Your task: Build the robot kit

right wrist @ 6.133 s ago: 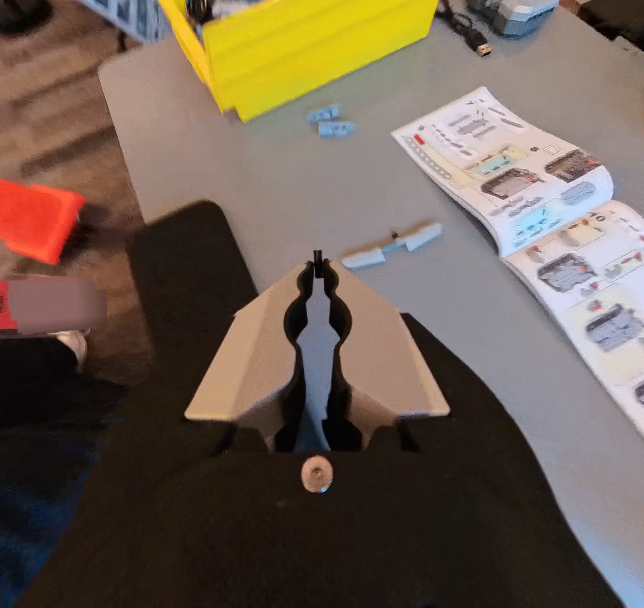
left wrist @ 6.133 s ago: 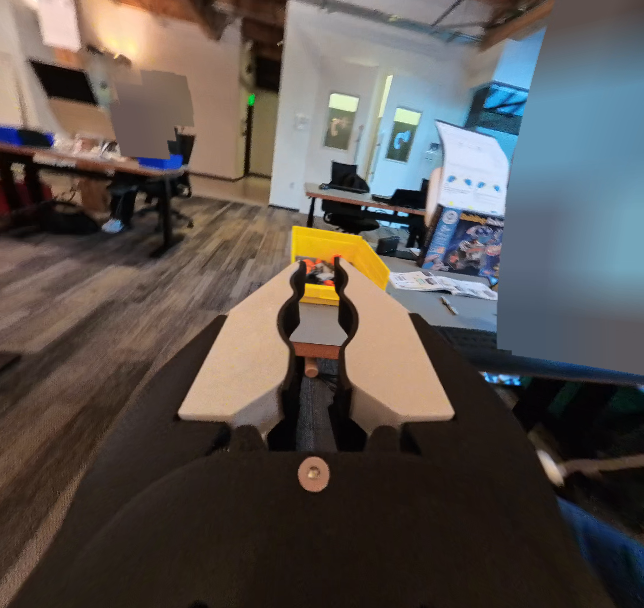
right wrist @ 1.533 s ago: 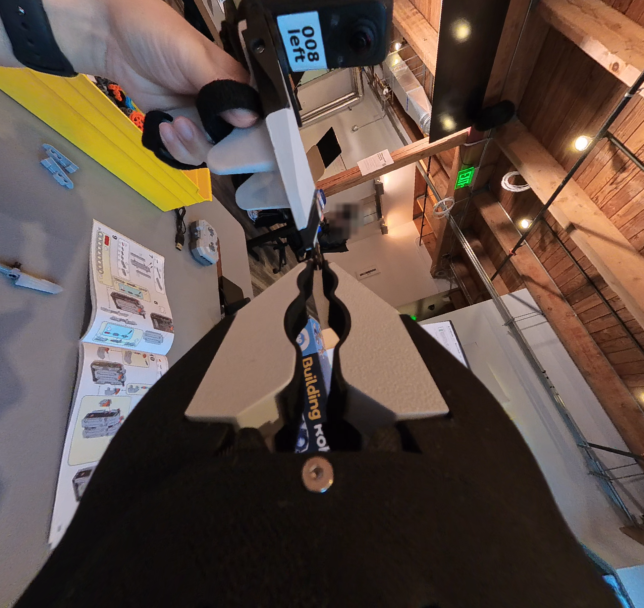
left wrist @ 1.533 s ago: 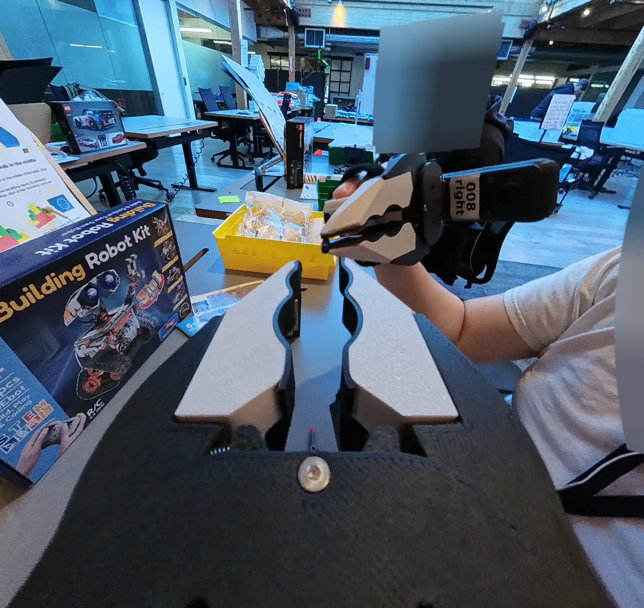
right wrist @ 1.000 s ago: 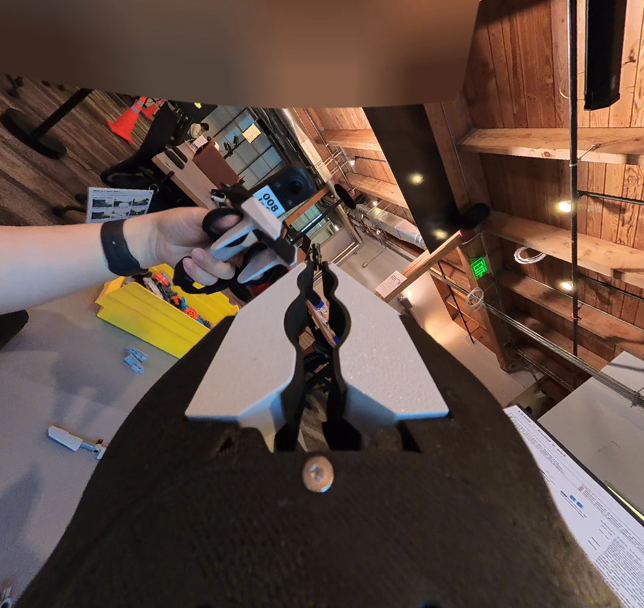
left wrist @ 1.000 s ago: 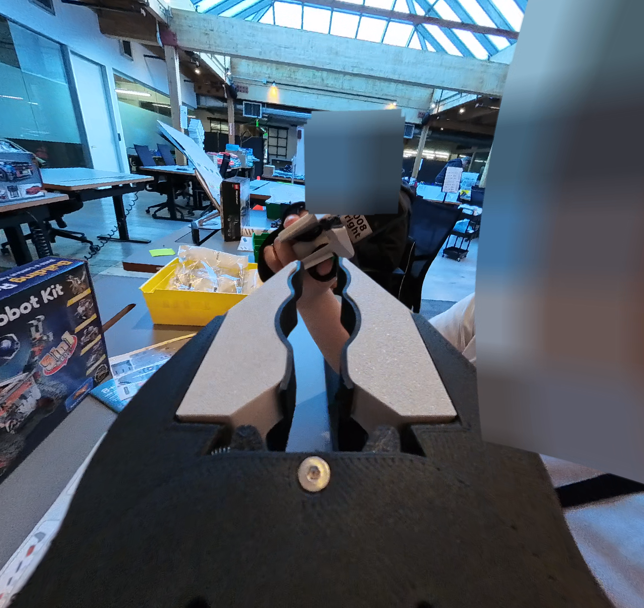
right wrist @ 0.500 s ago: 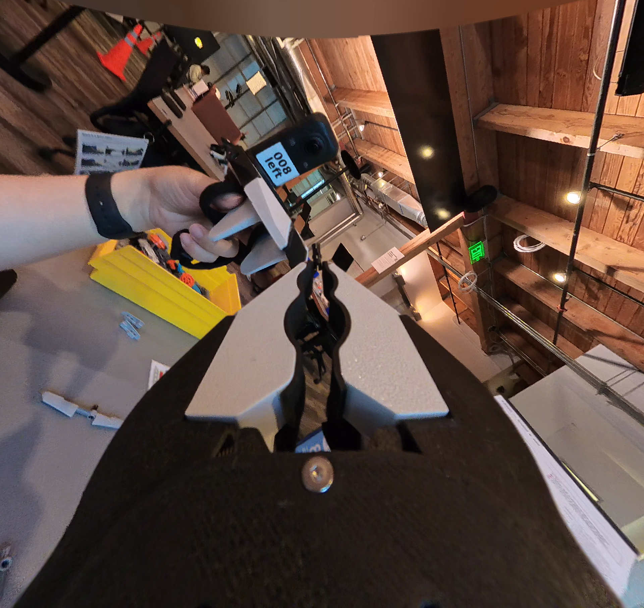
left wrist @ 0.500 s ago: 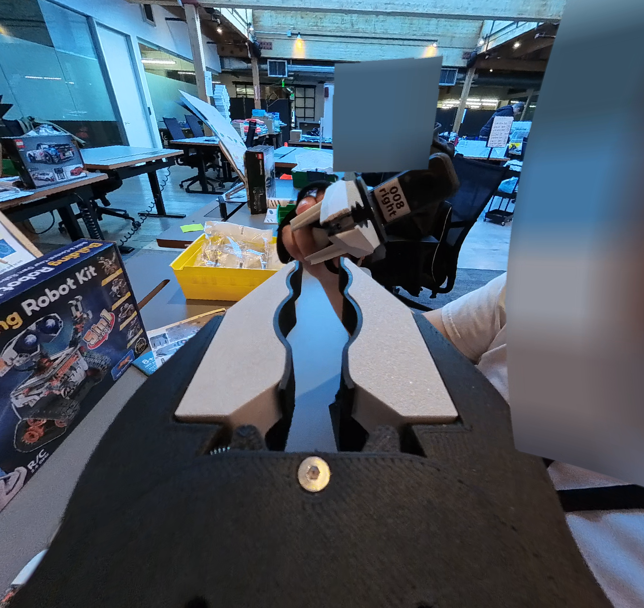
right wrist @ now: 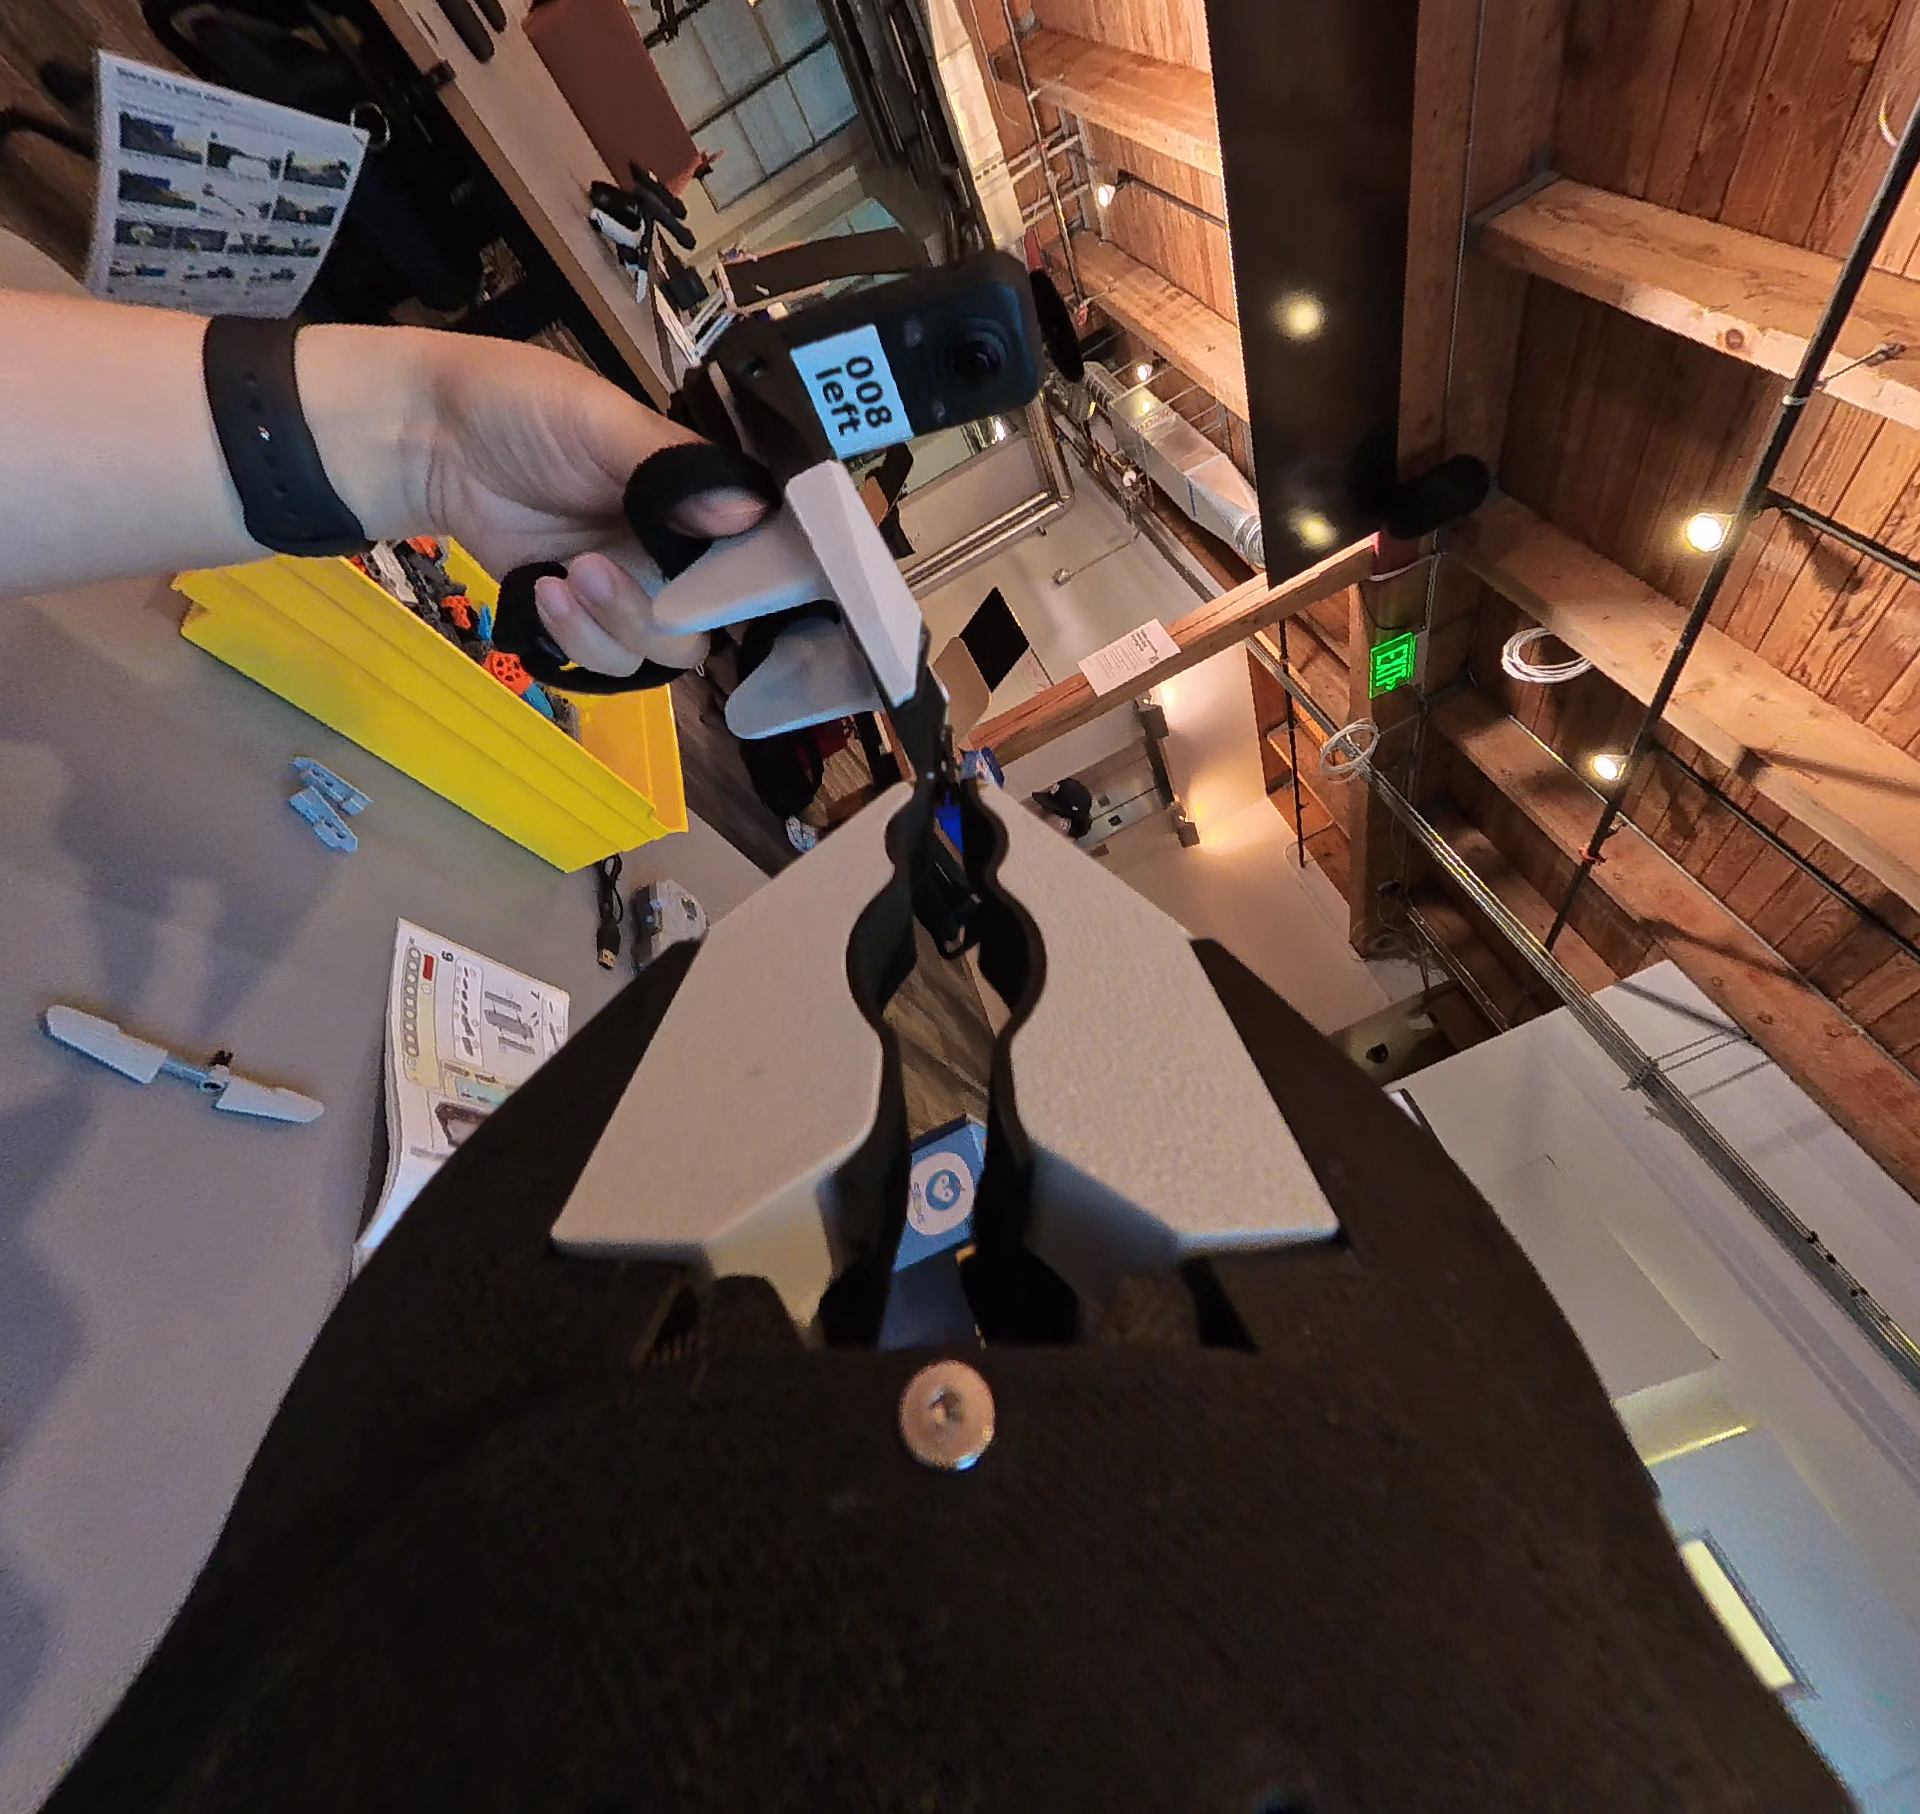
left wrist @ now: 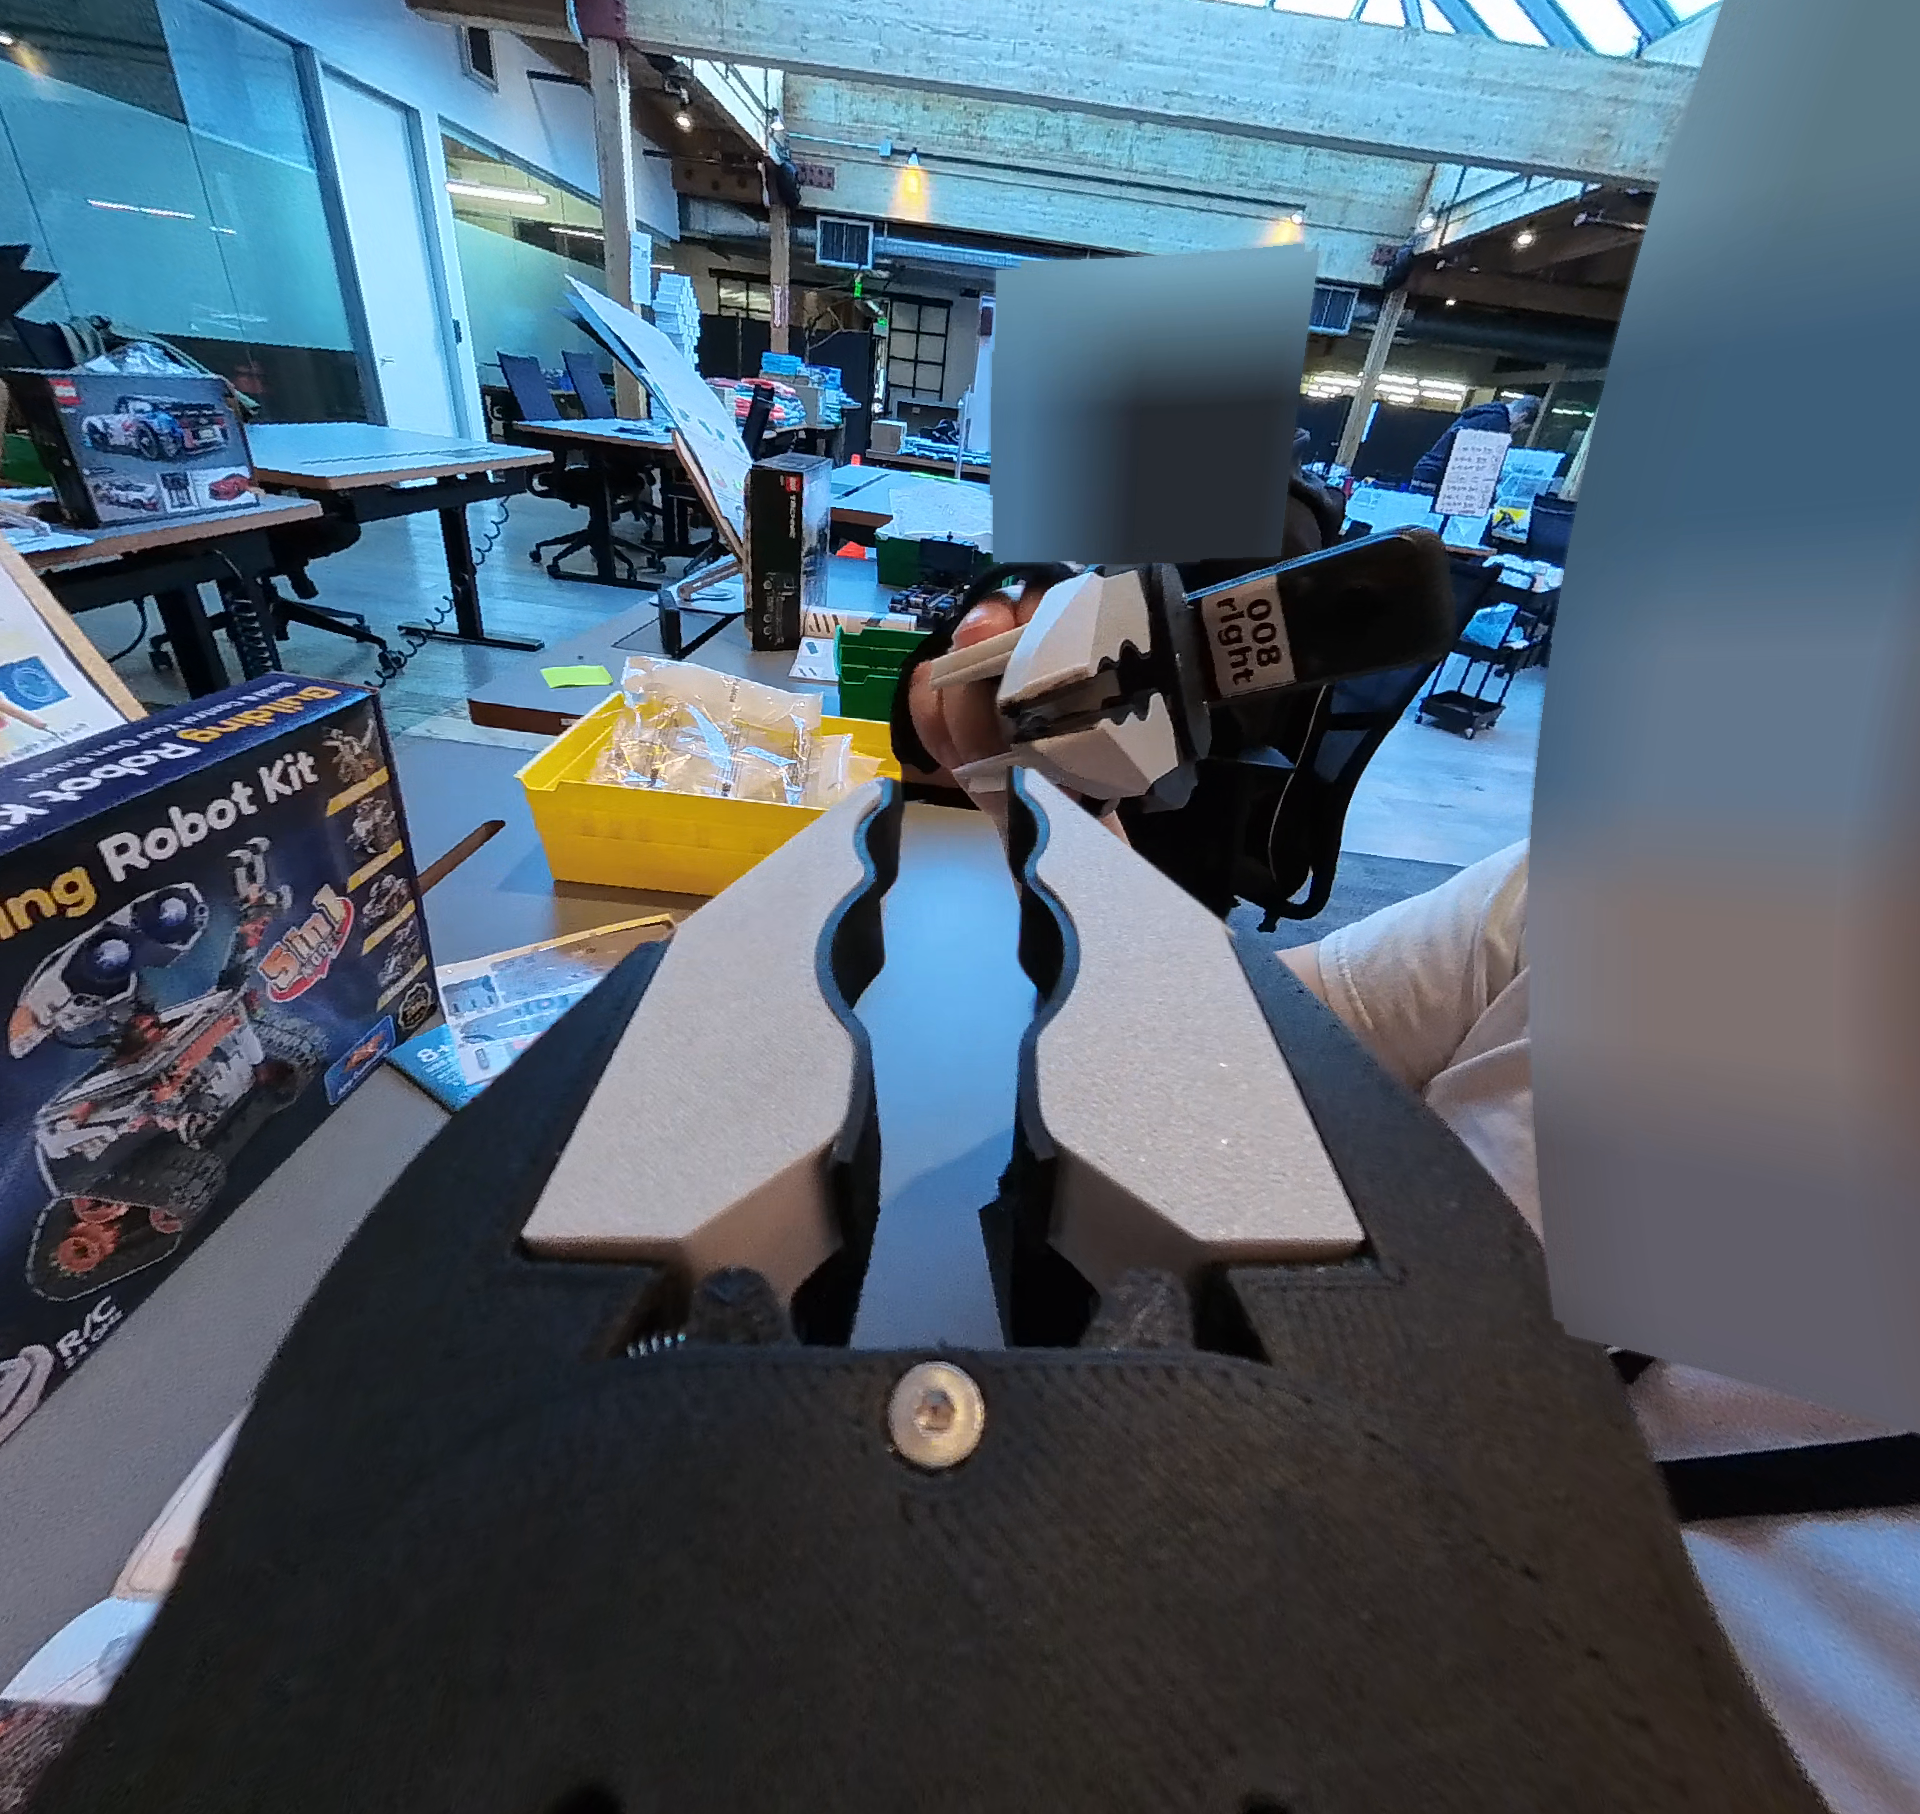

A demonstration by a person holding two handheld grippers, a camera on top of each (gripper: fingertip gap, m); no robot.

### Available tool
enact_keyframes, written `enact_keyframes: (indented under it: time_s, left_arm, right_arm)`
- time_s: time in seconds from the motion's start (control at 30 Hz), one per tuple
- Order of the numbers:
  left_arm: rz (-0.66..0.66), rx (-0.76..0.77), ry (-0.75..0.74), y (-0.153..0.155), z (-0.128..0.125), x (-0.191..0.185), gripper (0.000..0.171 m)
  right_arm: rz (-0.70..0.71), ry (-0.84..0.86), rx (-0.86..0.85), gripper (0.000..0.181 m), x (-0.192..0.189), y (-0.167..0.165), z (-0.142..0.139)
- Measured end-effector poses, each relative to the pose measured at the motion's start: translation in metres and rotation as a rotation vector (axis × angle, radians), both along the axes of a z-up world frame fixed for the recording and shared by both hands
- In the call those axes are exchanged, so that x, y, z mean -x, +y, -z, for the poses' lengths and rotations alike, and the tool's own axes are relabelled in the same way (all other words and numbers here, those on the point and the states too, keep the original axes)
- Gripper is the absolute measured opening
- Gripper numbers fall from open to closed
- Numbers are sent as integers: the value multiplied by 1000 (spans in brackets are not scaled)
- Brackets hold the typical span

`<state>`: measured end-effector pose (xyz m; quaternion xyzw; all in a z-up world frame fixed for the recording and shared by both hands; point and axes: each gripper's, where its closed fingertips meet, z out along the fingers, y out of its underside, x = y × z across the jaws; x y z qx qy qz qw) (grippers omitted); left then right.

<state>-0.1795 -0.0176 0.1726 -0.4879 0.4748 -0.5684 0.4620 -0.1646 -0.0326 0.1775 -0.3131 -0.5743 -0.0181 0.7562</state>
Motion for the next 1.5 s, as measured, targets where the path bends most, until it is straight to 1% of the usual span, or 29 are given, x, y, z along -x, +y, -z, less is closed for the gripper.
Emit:
enact_keyframes:
  time_s: [0.43, 0.53, 0.63, 0.77, 0.9, 1.03, 1.13, 1.27, 1.5]
  left_arm:
    - [3, 12, 17, 2, 5, -3, 19]
    - [-20, 17, 20, 6, 6, -4, 20]
    - [-95, 34, 22, 18, 7, -8, 25]
    - [-66, 47, 43, 17, 13, -16, 25]
    - [-27, 52, 56, 13, 17, -22, 18]
    - [-70, 32, 73, 19, 20, -25, 17]
    - [-65, 22, 72, 18, 20, -25, 14]
    - [-65, 12, 78, 18, 21, -25, 3]
    - [-53, 31, 70, 19, 22, -24, 3]
  right_arm:
    - [70, -25, 39, 2, -3, 16, 8]
    - [86, -40, 38, 2, -2, 20, 11]
    - [107, -57, 35, 2, -1, 24, 14]
    - [142, -87, 22, 3, 0, 30, 20]
    - [155, -99, 21, 3, 0, 33, 22]
    - [157, -105, 18, 3, 0, 34, 23]
    - [169, -113, 15, 3, -1, 36, 24]
    - [177, -117, 13, 3, -2, 37, 25]
    - [176, -123, 14, 3, -1, 38, 27]
